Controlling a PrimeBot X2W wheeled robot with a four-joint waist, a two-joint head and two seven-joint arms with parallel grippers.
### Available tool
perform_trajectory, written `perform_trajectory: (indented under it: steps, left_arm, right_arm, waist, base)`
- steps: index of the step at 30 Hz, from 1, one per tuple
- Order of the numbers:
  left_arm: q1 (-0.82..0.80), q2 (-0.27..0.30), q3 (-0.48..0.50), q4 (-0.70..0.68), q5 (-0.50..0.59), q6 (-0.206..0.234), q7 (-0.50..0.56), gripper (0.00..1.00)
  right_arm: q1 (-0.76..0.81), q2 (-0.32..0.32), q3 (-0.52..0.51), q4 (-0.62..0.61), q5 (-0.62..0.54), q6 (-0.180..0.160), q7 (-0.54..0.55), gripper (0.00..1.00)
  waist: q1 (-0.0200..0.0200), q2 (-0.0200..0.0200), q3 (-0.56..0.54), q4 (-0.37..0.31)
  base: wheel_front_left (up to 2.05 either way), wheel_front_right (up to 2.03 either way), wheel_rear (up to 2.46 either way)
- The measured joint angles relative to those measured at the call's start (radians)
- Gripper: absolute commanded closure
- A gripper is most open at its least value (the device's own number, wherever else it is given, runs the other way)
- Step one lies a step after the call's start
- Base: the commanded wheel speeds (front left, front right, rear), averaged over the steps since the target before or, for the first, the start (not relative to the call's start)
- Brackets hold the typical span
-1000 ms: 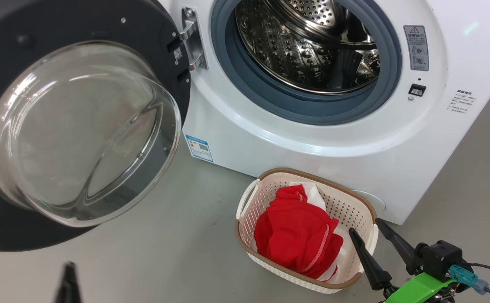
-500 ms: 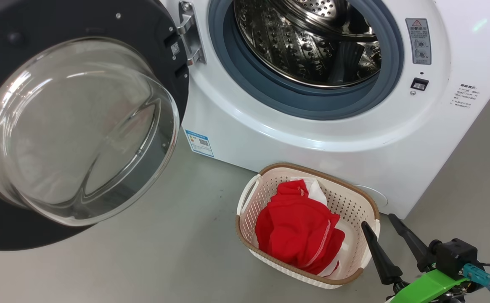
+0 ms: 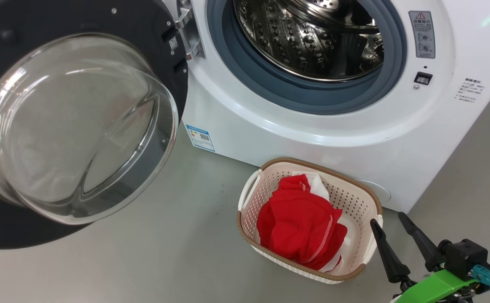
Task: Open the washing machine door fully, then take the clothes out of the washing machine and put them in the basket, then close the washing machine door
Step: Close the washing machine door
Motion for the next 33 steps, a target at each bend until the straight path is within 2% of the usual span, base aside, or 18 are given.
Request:
perform_trajectory:
  steps: [3, 7, 13, 17, 19, 21, 27, 33]
  left_arm:
    - [-0.062, 0.056, -0.023, 0.166, -0.099, 0.000, 0.051, 1.00]
    - [-0.138, 0.111, -0.053, 0.333, -0.220, 0.000, 0.178, 1.00]
    - [-0.208, 0.154, -0.093, 0.496, -0.337, 0.000, 0.403, 1.00]
    - [-0.213, 0.158, -0.114, 0.568, -0.397, 0.000, 0.564, 1.00]
    - [-0.213, 0.158, -0.137, 0.588, -0.431, 0.000, 0.666, 1.00]
    - [-0.212, 0.158, -0.146, 0.588, -0.451, 0.000, 0.718, 1.00]
    - [-0.201, 0.165, -0.181, 0.547, -0.491, 0.002, 0.835, 1.00]
    - [-0.138, 0.184, -0.214, 0.447, -0.537, 0.002, 0.941, 1.00]
  right_arm:
    - [0.005, 0.001, -0.011, -0.007, -0.003, 0.000, 0.000, 0.00]
    - [0.027, 0.001, -0.024, -0.012, -0.007, 0.000, 0.000, 0.00]
    - [0.035, 0.001, -0.041, -0.026, -0.015, 0.000, 0.000, 0.00]
    - [0.038, 0.001, -0.045, -0.032, -0.016, 0.000, 0.000, 0.00]
    - [0.038, 0.001, -0.047, -0.033, -0.026, 0.000, 0.000, 0.00]
    - [0.038, 0.001, -0.049, -0.033, -0.029, 0.000, 0.000, 0.00]
    - [0.039, 0.001, -0.053, -0.034, -0.033, 0.000, 0.000, 0.00]
    - [0.045, 0.009, -0.061, -0.034, -0.033, 0.000, 0.000, 0.00]
  waist:
    - [0.0000, 0.0000, 0.007, 0.001]
    - [0.0000, 0.0000, 0.018, 0.002]
    - [0.0000, 0.0000, 0.034, 0.005]
    - [0.0000, 0.0000, 0.039, 0.006]
    - [0.0000, 0.0000, 0.041, 0.004]
    - [0.0000, 0.0000, 0.042, 0.004]
    - [0.0000, 0.0000, 0.035, 0.005]
    - [0.0000, 0.0000, 0.016, 0.006]
  base:
    - [0.00, 0.00, 0.00]
    - [0.00, 0.00, 0.00]
    - [0.00, 0.00, 0.00]
    - [0.00, 0.00, 0.00]
    - [0.00, 0.00, 0.00]
    - [0.00, 0.00, 0.00]
    - [0.00, 0.00, 0.00]
    - [0.00, 0.00, 0.00]
